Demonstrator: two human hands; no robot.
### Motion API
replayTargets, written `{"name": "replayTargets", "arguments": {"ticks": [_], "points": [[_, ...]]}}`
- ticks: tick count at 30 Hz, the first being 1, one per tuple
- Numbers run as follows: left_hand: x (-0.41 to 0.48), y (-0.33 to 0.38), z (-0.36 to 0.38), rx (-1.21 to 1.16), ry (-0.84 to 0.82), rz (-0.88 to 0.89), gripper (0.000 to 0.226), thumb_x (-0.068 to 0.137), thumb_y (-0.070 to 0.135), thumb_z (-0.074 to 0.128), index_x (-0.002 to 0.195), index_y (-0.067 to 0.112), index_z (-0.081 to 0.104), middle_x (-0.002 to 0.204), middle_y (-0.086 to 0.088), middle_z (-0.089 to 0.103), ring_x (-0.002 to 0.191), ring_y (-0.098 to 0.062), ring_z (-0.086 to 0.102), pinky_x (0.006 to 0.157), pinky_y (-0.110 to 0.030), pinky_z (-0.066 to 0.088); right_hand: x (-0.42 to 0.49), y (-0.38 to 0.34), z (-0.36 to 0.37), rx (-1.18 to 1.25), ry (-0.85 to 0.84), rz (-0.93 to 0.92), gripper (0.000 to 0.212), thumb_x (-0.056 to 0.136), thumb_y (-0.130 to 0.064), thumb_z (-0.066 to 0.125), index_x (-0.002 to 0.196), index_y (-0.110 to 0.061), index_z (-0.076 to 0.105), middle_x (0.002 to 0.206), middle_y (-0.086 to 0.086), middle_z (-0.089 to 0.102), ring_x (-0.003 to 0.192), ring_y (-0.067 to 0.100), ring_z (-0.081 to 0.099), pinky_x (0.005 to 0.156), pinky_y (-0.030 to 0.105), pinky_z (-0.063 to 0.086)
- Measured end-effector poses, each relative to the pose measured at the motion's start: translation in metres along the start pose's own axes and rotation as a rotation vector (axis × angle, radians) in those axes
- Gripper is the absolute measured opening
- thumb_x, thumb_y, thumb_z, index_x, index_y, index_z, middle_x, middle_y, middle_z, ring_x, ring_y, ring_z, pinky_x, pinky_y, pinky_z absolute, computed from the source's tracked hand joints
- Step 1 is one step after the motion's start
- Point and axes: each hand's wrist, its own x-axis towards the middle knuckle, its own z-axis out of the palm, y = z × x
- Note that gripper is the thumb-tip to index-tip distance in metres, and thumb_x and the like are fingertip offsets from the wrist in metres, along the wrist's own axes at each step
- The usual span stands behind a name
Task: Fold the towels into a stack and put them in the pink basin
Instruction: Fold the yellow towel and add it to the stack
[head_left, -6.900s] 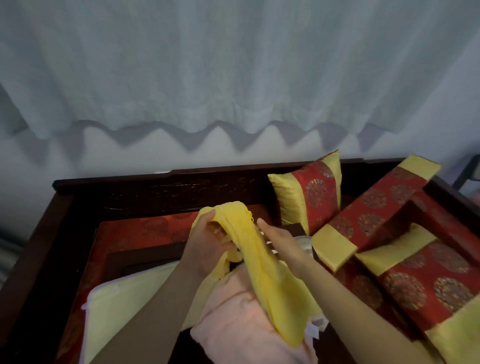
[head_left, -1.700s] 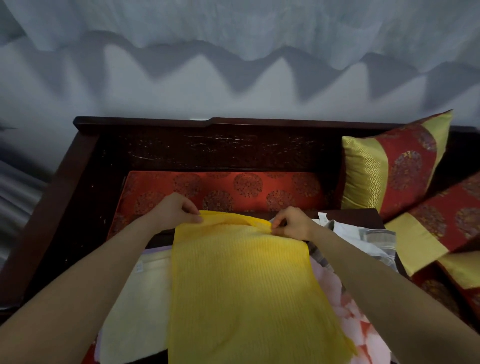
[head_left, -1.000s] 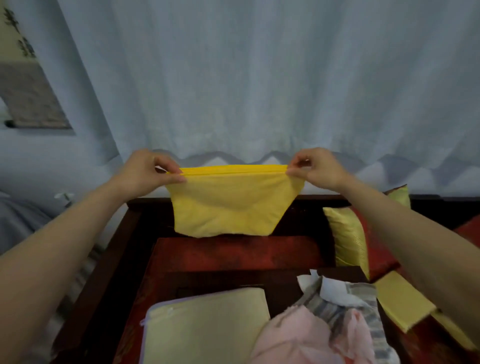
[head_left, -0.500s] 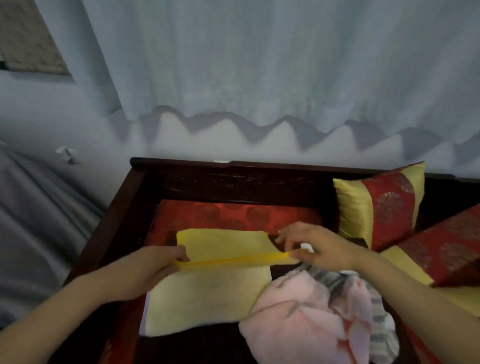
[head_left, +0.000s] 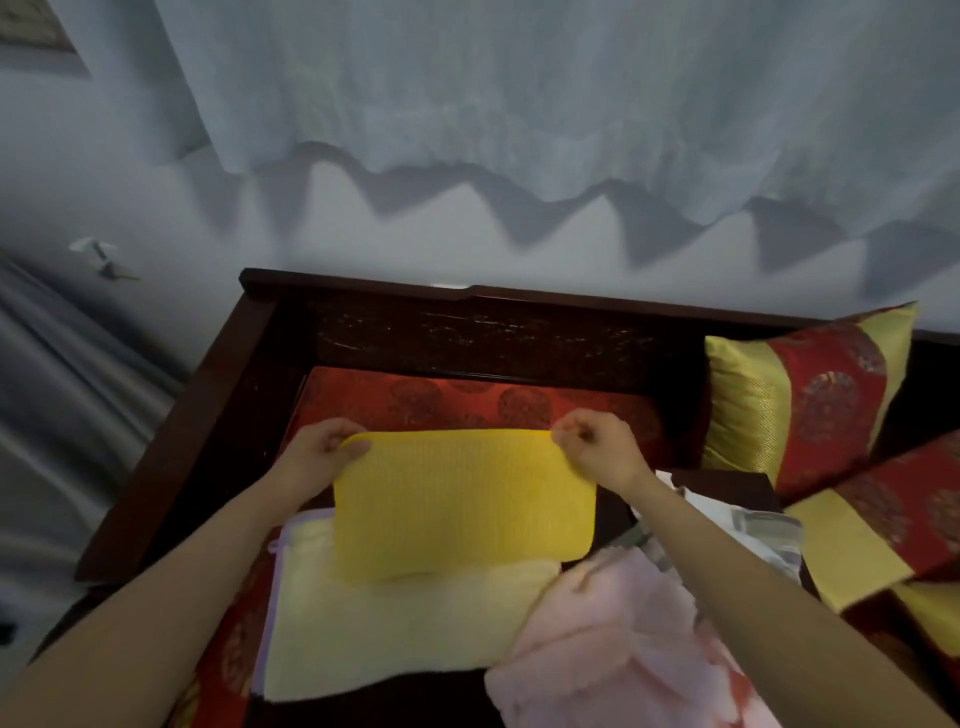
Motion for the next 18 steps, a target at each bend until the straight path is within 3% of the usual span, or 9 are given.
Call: {"name": "replayTargets", "arguments": {"ticks": [2,5,9,11,15,16,18], "points": [[0.025,-0.010,0.008,0.016,0.090,-0.026,0.018,0.091,0.015,0.059,0.103,0.002,0.064,0.092,-0.014,0.063,0.086,-0.028,0.061,0.076,-0.039,0.050,0.025,0.002,0.019,-0.062,0.022,0.038,0.009,0.088,-0.022,0.061,0.085,-0.025,0.068,0.088,-0.007,0.070,0.087,0.011,0.062,0.080,0.026,0.047],[0.054,-0.029,0.016,0.075,0.147,-0.074,0.019,0.092,0.018,0.059,0.103,0.004,0.064,0.095,-0.011,0.063,0.093,-0.031,0.062,0.076,-0.040,0.051,0.048,0.006,0.039,-0.129,0.030,0.063,0.010,0.089,-0.024,0.057,0.087,-0.027,0.067,0.093,-0.004,0.071,0.089,0.017,0.065,0.080,0.035,0.052],[0.071,-0.049,0.027,0.218,0.231,-0.109,0.021,0.089,0.020,0.062,0.105,0.007,0.062,0.105,-0.010,0.064,0.101,-0.025,0.059,0.082,-0.034,0.046,0.058,0.018,0.061,-0.311,0.019,0.050,0.013,0.091,-0.029,0.055,0.101,-0.028,0.063,0.107,-0.004,0.066,0.107,0.020,0.056,0.094,0.046,0.044],[0.072,-0.052,0.026,0.254,0.292,-0.141,0.039,0.084,0.030,0.068,0.110,0.004,0.056,0.103,-0.010,0.061,0.098,-0.026,0.058,0.081,-0.034,0.044,0.057,0.028,0.065,-0.275,0.044,0.102,0.034,0.087,-0.038,0.061,0.119,-0.025,0.055,0.121,-0.001,0.055,0.118,0.021,0.046,0.099,0.048,0.041],[0.070,-0.057,0.018,0.304,0.098,-0.352,0.052,0.071,0.056,0.071,0.061,0.010,0.049,0.060,-0.005,0.050,0.058,-0.021,0.051,0.059,-0.037,0.041,0.052,0.049,0.060,0.019,-0.048,0.378,0.076,0.070,-0.048,0.078,0.129,-0.014,0.044,0.126,0.006,0.053,0.116,0.024,0.052,0.096,0.033,0.044],[0.069,-0.055,0.016,0.310,0.031,-0.443,0.058,0.067,0.064,0.069,0.064,0.008,0.053,0.064,-0.008,0.056,0.061,-0.021,0.055,0.059,-0.034,0.041,0.049,0.053,0.059,0.109,-0.105,0.459,0.081,0.066,-0.049,0.081,0.129,-0.013,0.044,0.126,0.004,0.055,0.114,0.022,0.054,0.097,0.032,0.046],[0.067,-0.052,0.016,0.292,-0.069,-0.572,0.074,0.061,0.070,0.069,0.092,0.004,0.058,0.095,-0.011,0.063,0.085,-0.025,0.062,0.070,-0.034,0.047,0.045,0.056,0.059,0.240,-0.203,0.569,0.088,0.060,-0.045,0.086,0.130,-0.010,0.045,0.126,0.004,0.056,0.113,0.021,0.055,0.098,0.035,0.047]]}}
